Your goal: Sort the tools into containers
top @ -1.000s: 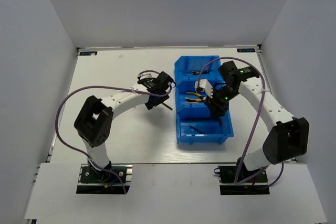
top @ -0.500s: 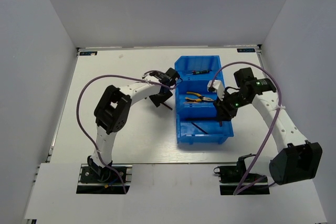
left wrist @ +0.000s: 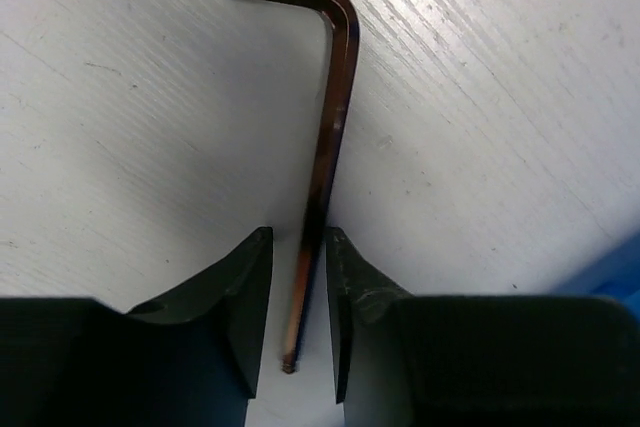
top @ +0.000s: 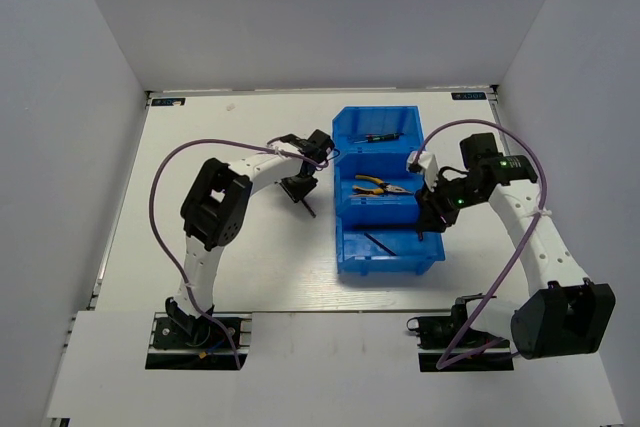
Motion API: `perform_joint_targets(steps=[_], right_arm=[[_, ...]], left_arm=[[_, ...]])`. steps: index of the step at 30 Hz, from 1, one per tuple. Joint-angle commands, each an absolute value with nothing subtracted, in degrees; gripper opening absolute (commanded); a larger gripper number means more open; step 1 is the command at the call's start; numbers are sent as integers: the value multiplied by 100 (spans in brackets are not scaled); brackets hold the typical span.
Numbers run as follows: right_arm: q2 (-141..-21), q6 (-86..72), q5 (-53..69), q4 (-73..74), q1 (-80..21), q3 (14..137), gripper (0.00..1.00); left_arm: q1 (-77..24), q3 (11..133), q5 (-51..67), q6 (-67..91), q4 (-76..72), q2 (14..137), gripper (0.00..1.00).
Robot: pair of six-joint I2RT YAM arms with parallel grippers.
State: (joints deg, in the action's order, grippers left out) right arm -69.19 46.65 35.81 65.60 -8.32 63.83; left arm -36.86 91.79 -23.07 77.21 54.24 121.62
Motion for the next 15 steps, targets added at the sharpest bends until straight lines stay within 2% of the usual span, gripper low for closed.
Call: perform_joint_targets(steps=[1,4,5,10,13,15], right_arm=[[-6803,4667,3937,6653,-747,6354,42],[-6776,4667,4025,6697,-721,6389,42],[-6776,4667,4060,6706,-703,6390,42],[-6820,4606,4183,6723,-668,6512,42],[-6846,4614,4219,6785,-642,6609,44],[-6829,4675,4227,6820,-615,6636,51]], left_arm=[[-3647,9158,-2241,7734,5405,12436,37],[-3595,8817,-2241,7734,5511,12437,28],[-3595,8685,-2241,7682,5459,12358,21],[-3595,7903,-2110,7472,4993,12024,1],[-3673,7954,-2223,6824,4843,11691,0],[-3735,8085,-2224,6121,4607,11410,0]])
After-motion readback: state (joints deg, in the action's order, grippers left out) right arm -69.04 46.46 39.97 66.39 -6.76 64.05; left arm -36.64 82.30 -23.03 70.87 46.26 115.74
